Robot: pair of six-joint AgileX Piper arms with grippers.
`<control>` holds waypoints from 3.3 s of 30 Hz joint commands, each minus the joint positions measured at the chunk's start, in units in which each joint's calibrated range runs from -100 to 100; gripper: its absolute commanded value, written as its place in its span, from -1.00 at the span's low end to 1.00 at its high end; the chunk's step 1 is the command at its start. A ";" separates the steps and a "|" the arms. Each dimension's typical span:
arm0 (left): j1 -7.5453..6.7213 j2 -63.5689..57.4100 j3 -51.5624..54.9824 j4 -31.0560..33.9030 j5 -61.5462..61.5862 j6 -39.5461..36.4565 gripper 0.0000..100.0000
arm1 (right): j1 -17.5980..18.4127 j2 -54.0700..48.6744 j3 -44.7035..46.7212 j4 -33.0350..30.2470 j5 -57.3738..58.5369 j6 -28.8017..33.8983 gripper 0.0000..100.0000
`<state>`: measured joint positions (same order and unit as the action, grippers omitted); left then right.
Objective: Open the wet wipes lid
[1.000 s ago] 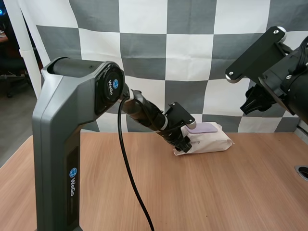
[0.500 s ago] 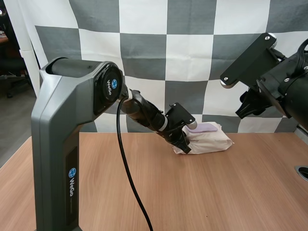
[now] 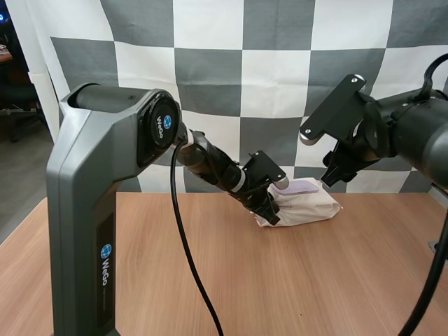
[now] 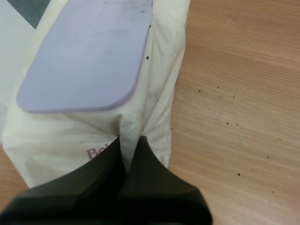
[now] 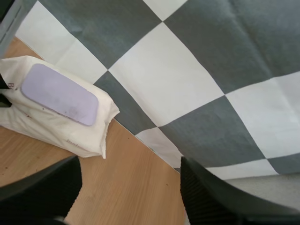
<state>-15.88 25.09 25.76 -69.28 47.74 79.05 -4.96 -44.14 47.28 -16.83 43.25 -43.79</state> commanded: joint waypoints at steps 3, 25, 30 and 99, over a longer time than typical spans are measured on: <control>0.00 0.01 0.04 0.03 0.07 0.05 -1.00 | -3.00 2.40 -0.09 8.65 -4.04 -11.01 1.00; 0.00 0.01 0.04 1.87 0.07 -0.14 -1.00 | -15.40 17.47 -0.20 66.07 24.25 -56.21 1.00; 0.00 0.01 0.04 2.26 0.07 -0.24 -1.00 | -11.64 18.87 -0.20 63.91 14.50 -56.21 1.00; 0.00 0.01 0.04 5.17 0.24 -1.03 -1.00 | -4.33 36.48 -8.12 50.34 -0.11 -56.21 0.98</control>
<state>-15.88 25.09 25.76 -64.14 47.95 77.97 -9.33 -8.21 39.15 33.74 43.31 -100.00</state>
